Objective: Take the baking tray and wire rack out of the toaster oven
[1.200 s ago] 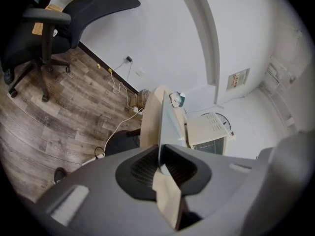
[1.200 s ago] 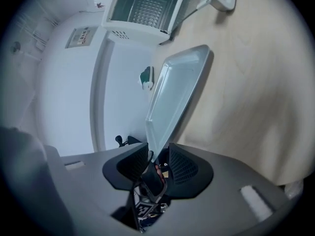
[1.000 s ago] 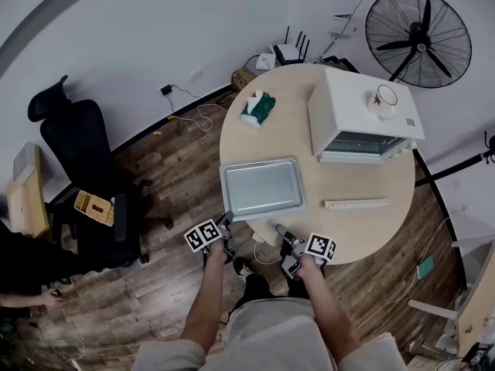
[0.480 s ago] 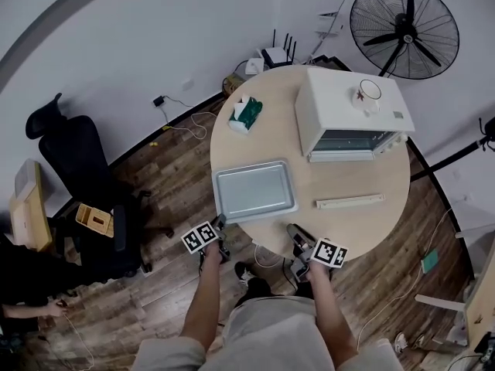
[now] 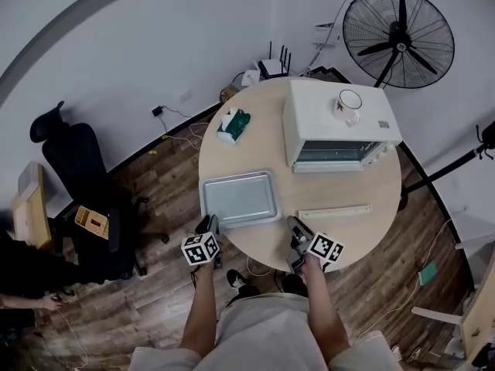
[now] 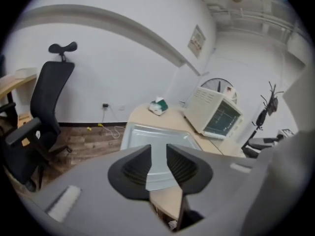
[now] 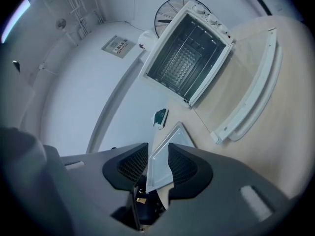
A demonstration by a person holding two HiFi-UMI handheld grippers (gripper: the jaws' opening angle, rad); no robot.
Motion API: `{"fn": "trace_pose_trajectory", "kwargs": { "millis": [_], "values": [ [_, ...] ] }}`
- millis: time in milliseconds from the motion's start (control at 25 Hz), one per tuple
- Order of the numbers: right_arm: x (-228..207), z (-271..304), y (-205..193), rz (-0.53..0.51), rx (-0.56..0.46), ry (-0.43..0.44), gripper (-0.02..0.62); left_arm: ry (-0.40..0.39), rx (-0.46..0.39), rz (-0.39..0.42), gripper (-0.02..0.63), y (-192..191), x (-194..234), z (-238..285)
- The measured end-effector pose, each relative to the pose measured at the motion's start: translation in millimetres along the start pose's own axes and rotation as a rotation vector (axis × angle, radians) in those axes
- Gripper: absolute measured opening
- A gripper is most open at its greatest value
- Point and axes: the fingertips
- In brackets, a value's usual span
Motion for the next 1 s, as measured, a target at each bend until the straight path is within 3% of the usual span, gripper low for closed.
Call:
{"fn": "trace_pose_trajectory", "kwargs": {
  "millis": [200, 480, 600, 760, 1000],
  "values": [
    [-7.7, -2.9, 34.1, 0.009, -0.031, 0.035, 0.107, -0.093, -0.01, 0.07, 0.118, 3.8, -90.8, 7.4],
    [-32.4, -12.8, 80.1, 0.01, -0.058, 0.046, 0.107, -0.181, 0.005, 0.092, 0.107, 1.5, -188.2, 21.8],
    [-43.8, -14.1, 102.0, 0.008, -0.072, 0.046, 0.107, -0.203, 0.01, 0.1, 0.06, -0.3, -218.4, 25.4],
    [-53.2, -12.6, 132.4, 0.015, -0.094, 0.065, 0.103, -0.209, 0.013, 0.122, 0.055, -3.6, -248.6, 33.2],
    [-78.7, -10.5, 181.1, 0.055, -0.147, 0.052, 0.031, -0.234, -0.002, 0.127, 0.055, -8.9, -288.8, 38.9]
  ]
}}
Point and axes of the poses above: the fingertips, and each gripper's own axes: z forward along the fingers, x to its left, y out of its top, and after that the axes turned 5 degrees about -z, right-handed
